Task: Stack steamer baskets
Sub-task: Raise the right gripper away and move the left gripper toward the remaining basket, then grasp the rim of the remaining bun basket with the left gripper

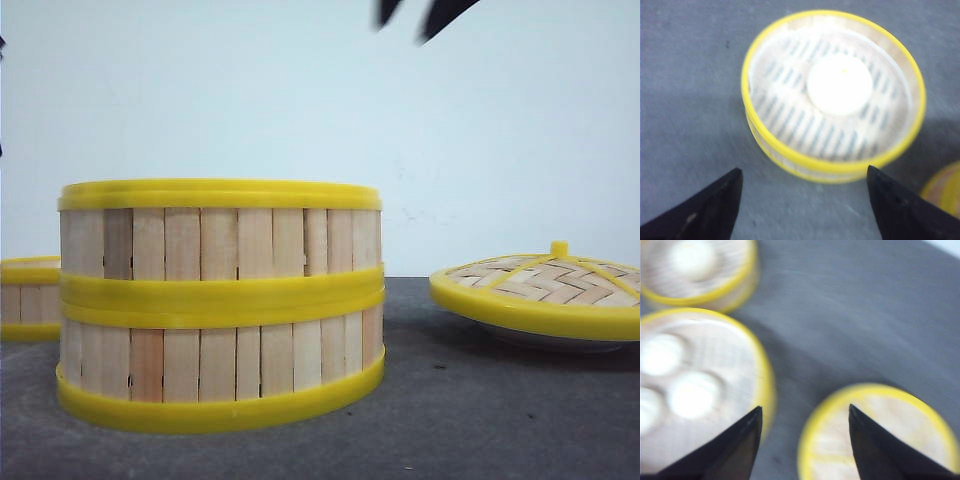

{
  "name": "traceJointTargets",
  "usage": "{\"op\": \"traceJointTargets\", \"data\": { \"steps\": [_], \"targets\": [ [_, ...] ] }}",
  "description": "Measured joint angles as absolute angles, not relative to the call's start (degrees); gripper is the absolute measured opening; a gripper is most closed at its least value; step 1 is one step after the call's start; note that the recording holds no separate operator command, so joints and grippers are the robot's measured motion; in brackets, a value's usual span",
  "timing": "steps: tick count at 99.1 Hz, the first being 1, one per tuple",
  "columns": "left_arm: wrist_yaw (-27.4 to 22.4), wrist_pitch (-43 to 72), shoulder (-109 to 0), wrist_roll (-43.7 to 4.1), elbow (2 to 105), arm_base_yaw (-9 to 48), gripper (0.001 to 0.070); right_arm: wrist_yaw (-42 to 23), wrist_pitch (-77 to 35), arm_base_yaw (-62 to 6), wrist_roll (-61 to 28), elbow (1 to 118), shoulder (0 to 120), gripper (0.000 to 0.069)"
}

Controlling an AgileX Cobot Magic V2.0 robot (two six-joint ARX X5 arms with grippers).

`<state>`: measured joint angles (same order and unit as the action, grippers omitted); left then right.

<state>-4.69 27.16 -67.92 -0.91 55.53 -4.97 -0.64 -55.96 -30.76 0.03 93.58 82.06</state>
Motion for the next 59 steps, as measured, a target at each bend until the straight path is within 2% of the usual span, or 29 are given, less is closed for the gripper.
{"op": "traceJointTargets", "data": {
  "steps": [20,30,52,59],
  "targets": [
    [-4.64,26.41,-80.6,-0.95,62.33,-8.32,0.0472,-2.46,-65.06,-21.15,-0.16,93.56,76.4,0.0332],
    [-4.64,26.13,-85.97,-1.04,64.73,-9.02,0.0472,-2.44,-65.71,-16.75,-0.19,91.53,74.5,0.0332],
    [-4.64,24.73,-95.68,-1.06,69.06,-9.23,0.0471,-0.23,-60.36,-9.82,-0.21,76.29,65.32,0.0332],
    [-4.64,23.84,-97.73,-1.21,69.47,-9.26,0.0451,-0.19,-59.29,-8.82,-0.21,71.35,62.52,0.0332]
  ]
}}
